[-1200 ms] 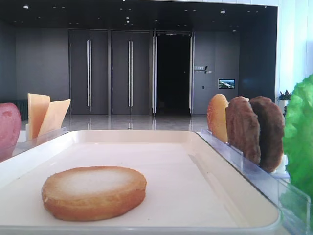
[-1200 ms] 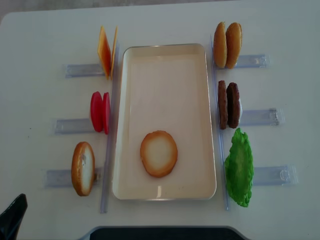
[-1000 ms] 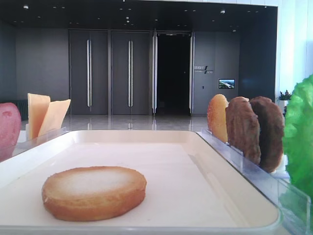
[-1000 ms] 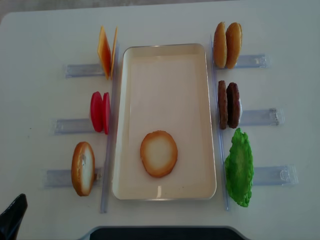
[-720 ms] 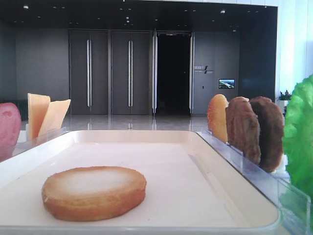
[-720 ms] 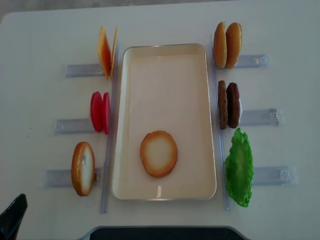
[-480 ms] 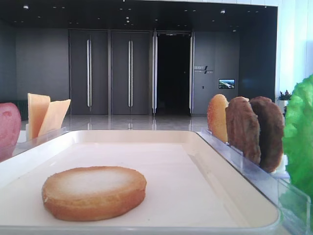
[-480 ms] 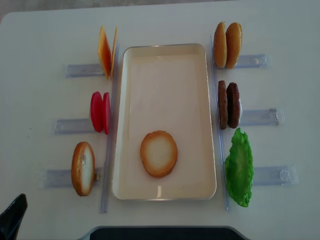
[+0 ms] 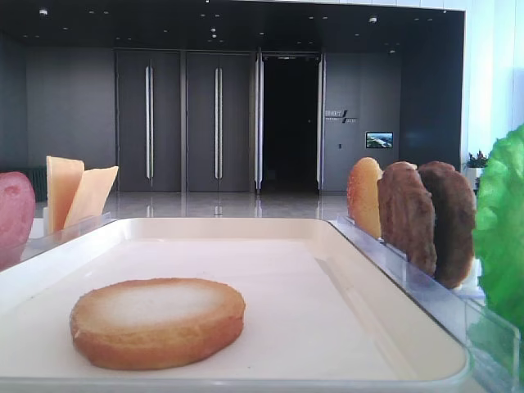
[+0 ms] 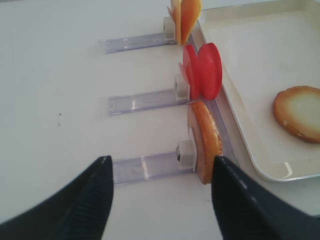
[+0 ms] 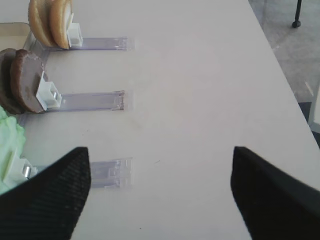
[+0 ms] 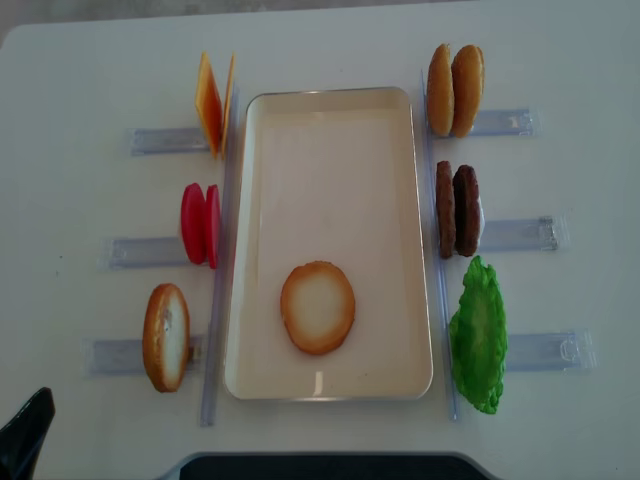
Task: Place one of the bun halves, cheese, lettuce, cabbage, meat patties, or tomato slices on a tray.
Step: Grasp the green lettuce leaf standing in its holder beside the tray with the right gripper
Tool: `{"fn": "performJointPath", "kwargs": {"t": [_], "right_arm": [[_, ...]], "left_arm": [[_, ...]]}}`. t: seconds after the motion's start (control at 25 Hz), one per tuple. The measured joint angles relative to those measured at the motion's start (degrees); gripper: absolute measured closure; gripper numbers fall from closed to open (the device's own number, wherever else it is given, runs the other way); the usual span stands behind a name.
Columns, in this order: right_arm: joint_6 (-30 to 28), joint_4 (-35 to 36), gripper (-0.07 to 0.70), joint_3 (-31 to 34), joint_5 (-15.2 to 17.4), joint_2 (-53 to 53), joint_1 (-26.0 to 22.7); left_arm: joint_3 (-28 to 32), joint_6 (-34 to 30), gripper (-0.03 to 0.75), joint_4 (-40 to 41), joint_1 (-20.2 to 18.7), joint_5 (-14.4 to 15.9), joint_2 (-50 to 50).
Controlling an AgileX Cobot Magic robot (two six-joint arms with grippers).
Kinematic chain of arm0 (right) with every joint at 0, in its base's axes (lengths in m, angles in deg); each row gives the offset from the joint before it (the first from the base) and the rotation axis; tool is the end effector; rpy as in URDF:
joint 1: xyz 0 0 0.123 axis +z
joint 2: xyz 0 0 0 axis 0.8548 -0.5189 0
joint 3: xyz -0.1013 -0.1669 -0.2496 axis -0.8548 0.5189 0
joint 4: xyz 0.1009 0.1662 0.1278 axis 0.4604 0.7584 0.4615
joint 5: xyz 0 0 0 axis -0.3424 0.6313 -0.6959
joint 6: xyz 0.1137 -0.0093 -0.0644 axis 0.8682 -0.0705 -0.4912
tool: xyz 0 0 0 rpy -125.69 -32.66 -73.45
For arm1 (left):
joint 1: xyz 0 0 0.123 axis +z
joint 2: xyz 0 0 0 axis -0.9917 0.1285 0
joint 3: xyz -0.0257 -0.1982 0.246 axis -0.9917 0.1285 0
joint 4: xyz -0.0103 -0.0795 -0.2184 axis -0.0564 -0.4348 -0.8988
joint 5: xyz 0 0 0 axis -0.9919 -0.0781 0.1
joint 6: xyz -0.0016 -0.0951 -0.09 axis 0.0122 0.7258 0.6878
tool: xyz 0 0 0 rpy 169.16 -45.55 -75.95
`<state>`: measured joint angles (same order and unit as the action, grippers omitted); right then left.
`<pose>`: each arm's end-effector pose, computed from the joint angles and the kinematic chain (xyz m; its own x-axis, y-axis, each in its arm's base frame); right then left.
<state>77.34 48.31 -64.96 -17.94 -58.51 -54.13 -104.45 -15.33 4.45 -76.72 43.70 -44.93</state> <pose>-0.0235 -0.0089 0.2400 -0.5171 -0.0300 -0.8554 -0.0289 0.9994 -0.0175 -0.0218 -0.0203 0.2364 -0.5025 0.1043 -0.8582 0.0951 0.9933 0.0650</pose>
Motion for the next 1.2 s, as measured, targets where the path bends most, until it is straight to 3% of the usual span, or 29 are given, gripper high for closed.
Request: {"fn": "performJointPath", "kwargs": {"t": [0.88, 1.2], "right_arm": [[1.3, -0.2, 0.055, 0.0, 0.1, -0.7, 0.0], [3.0, -0.5, 0.055, -3.9, 0.7, -22.3, 0.0]], "left_arm": [[0.0, 0.0, 0.244, 0.0, 0.0, 0.0, 0.0], [0.0, 0.0, 0.244, 0.0, 0.0, 0.0, 0.0]]}}
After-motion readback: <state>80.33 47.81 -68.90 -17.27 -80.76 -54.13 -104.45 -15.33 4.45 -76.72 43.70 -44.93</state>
